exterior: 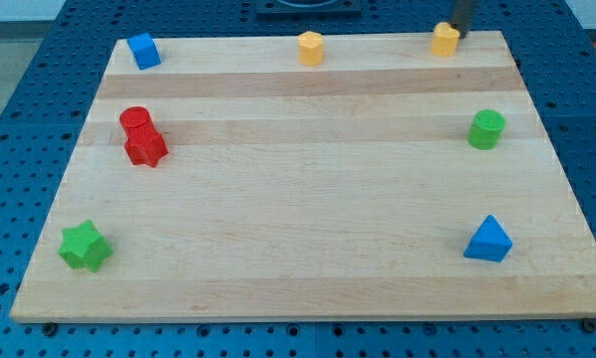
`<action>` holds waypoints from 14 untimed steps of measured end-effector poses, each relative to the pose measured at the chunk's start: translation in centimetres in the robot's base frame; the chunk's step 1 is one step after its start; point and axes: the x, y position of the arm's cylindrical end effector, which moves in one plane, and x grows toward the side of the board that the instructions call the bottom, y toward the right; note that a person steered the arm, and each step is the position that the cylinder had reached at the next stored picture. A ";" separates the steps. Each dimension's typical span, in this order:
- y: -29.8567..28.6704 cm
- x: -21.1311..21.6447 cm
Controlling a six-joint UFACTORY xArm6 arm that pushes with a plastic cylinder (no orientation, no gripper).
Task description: Slide the yellow hexagon to the yellow heart
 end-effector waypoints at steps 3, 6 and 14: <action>-9.8 -0.8; -26.1 0.2; -8.0 3.8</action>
